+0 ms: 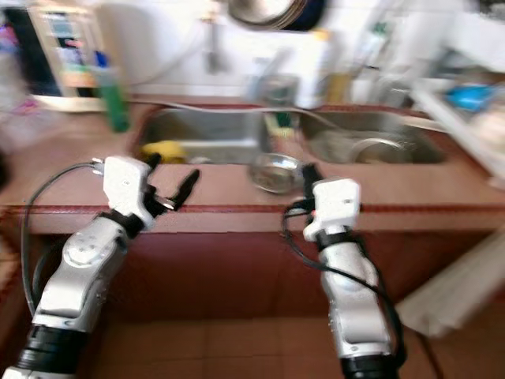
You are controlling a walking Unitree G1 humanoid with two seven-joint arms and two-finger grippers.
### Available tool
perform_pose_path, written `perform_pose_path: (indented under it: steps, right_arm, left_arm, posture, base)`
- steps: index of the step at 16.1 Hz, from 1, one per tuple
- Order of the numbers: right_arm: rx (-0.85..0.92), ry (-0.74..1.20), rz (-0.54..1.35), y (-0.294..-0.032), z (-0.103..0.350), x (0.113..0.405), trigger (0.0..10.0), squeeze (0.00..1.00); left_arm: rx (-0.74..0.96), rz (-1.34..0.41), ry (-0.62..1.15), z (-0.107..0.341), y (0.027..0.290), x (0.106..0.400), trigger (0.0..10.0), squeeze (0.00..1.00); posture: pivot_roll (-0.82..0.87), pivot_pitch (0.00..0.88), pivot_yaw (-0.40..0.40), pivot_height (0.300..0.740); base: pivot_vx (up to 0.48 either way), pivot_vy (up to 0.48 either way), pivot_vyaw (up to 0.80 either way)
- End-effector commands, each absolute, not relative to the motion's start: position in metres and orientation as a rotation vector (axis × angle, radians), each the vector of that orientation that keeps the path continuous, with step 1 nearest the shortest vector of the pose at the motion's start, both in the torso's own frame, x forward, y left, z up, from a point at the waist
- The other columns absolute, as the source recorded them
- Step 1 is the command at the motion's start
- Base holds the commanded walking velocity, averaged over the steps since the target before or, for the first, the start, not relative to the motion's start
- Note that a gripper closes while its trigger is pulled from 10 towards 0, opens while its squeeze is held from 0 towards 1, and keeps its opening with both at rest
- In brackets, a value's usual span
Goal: Kitchen organization
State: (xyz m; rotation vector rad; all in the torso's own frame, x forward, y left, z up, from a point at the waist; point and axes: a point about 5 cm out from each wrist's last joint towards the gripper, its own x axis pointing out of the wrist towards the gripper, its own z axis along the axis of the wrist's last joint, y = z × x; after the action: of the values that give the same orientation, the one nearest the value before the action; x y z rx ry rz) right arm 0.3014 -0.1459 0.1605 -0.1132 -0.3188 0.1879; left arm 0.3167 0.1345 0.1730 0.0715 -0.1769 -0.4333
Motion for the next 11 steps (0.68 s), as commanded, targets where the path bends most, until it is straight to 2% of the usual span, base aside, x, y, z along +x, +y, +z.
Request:
perform_pose_path:
  steps: [1, 4, 11]
  right_arm:
    - [-0.118, -0.355, 0.187, -0.1466, 0.1685, 0.3021, 10.0, 0.0]
    - [-0.121, -0.359, 0.195, -0.1449, 0.1689, 0.3016, 10.0, 0.0]
    - [-0.128, -0.361, 0.207, -0.143, 0.1681, 0.3003, 10.0, 0.0]
  left_arm:
    - [0.081, -0.442, -0.184, 0.1741, 0.133, 0.3167, 10.0, 0.0]
    - [0.081, -0.442, -0.184, 0.1742, 0.133, 0.3168, 10.0, 0.0]
    - [0.074, -0.438, -0.181, 0.1732, 0.1328, 0.3169, 10.0, 0.0]
  posture:
    - [-0.16, 0.002, 0.008, 0.74]
    - [-0.16, 0.004, 0.009, 0.74]
    - [-0.16, 0.002, 0.008, 0.74]
  base:
    - [0.0, 0.0, 0.0]
    - [0.0, 0.0, 0.0]
    - [0.327, 0.0, 0.0]
